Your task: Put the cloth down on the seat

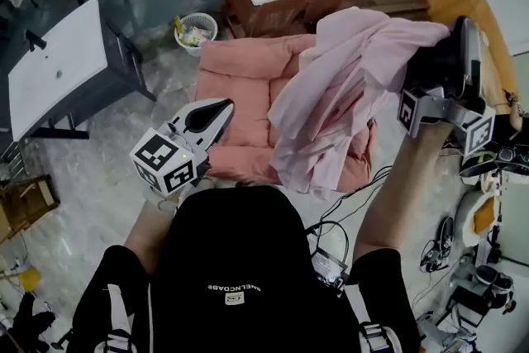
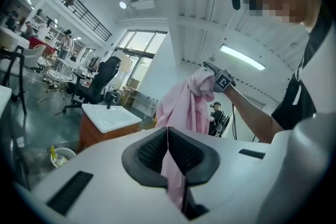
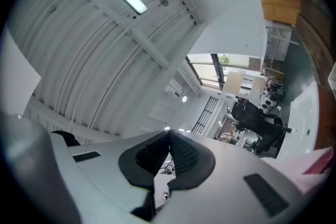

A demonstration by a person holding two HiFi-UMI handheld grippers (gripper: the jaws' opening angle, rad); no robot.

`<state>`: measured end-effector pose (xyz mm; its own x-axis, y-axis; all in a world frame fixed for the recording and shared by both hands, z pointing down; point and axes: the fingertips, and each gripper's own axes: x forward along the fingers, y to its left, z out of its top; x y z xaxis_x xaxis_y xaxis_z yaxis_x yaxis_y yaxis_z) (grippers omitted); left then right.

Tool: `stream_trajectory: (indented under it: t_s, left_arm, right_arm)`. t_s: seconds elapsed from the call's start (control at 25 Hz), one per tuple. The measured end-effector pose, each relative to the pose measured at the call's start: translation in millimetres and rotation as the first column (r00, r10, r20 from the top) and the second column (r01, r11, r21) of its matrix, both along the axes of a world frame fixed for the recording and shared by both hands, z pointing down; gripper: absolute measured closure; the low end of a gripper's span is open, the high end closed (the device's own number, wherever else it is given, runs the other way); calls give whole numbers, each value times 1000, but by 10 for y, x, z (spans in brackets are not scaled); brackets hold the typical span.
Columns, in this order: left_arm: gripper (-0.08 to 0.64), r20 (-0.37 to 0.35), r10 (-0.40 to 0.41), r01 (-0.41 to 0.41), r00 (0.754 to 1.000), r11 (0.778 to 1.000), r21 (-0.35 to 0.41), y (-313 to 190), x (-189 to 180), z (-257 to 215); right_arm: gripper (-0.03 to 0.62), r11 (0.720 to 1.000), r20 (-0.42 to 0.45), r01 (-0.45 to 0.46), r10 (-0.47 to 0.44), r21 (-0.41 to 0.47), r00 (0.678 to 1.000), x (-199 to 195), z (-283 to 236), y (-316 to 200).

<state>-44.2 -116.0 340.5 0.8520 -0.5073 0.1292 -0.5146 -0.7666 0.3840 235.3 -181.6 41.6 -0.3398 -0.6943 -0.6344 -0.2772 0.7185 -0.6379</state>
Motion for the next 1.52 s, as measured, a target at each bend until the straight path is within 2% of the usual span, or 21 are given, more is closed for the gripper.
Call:
stream_trajectory:
  t_s: [0.2, 0.44, 0.6, 0.88, 1.04, 1.24, 1.52]
  left_arm:
    - [546, 31, -41, 42, 999, 999, -29, -10, -104, 122]
    - [545, 68, -59, 63, 996, 996, -66, -18, -53, 332]
    - [545, 99, -69, 79, 993, 992, -100, -25, -13, 531]
    - [546, 148, -109, 131, 983, 981, -144, -5, 21, 734]
    - [546, 165, -142, 168, 976, 974, -154, 15, 6, 867]
    - [545, 182, -184, 217, 966, 959, -185, 113, -23, 986]
    - [545, 188, -251, 288, 949, 935, -206, 207, -20, 1147]
  right_arm:
    - [568, 991, -12, 44, -46, -128, 999, -115, 656, -269]
    - [568, 941, -26, 67, -80, -333, 996, -89, 1791, -478]
    - [568, 890, -3, 97, -110, -446, 994, -116, 2516, -570]
    - [568, 781, -93, 89, -185, -619, 978, -194, 3601, -675]
    - [568, 739, -115, 98, -231, -666, 966, -228, 4090, -685]
    - [568, 675, -161, 91, -301, -732, 940, -320, 4633, -651]
    - [568, 590, -230, 66, -413, -805, 881, -396, 5437, -562]
